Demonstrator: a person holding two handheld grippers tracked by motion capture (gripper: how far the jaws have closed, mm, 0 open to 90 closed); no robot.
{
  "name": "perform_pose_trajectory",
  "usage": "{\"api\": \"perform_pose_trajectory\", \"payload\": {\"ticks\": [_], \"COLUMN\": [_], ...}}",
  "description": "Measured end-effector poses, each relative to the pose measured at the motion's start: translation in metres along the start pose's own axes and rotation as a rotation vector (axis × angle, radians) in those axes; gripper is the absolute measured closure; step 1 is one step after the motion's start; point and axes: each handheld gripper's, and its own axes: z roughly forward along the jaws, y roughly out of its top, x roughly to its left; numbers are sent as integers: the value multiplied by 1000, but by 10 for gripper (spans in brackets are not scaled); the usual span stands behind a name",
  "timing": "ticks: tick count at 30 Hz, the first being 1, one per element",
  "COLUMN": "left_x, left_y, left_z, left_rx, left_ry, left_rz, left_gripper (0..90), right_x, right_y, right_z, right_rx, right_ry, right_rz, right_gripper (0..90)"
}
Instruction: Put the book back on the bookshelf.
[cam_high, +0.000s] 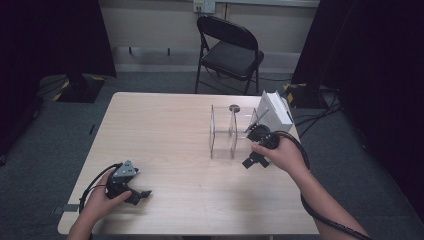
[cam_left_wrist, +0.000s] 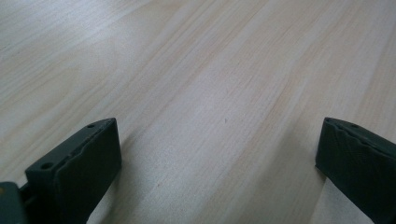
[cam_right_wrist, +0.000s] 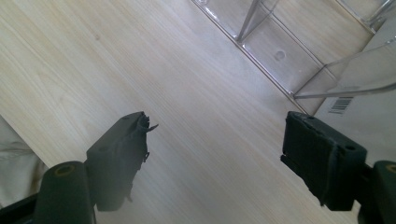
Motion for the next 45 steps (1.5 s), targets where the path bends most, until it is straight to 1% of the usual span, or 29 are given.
{"api": "perform_pose_trajectory", "payload": {"ticks": [2,4,5,9,12,14,17,25,26,27,29,31,32,33,35,40,43,44,45], "left_x": [0,0,0,0,0,0,0,0,0,0,0,0,0,0,0,0,0,0,0], "left_y": [0,0,0,0,0,0,0,0,0,0,0,0,0,0,0,0,0,0,0], "left_z": [0,0,0,0,0,0,0,0,0,0,0,0,0,0,0,0,0,0,0], "left_rx": [4,5,5,5,5,3,5,3,5,5,5,5,5,6,5,5,5,3,5], "left_ry": [0,1,1,1,1,1,1,1,1,1,1,1,1,1,1,1,1,1,1], "left_rz": [5,7,7,7,7,5,7,5,7,7,8,7,7,7,7,8,7,5,7], "left_gripper": [0,0,0,0,0,0,0,0,0,0,0,0,0,0,0,0,0,0,0], "right_x": [2,2,3,5,6,7,9,13,13,13,14,15,15,16,16,18,18,20,20], "right_y": [1,1,1,2,3,4,5,6,7,7,7,7,7,7,8,7,7,7,7], "right_z": [2,4,5,9,14,17,21,32,34,35,37,39,41,42,44,51,55,56,57], "right_rx": [0,-2,-2,-11,-5,-6,-10,-20,-20,-15,-8,-8,-6,-12,-8,-2,-3,0,-1], "right_ry": [6,7,9,11,33,26,30,63,57,70,73,66,75,69,80,90,87,94,92], "right_rz": [8,-4,-1,-10,-14,-8,-18,-25,-30,-30,-28,-30,-33,-36,-44,-45,-52,-43,-46], "right_gripper": [214,214,214,214,214,214,214,210,210,210,209,210,210,210,210,210,210,210,210]}}
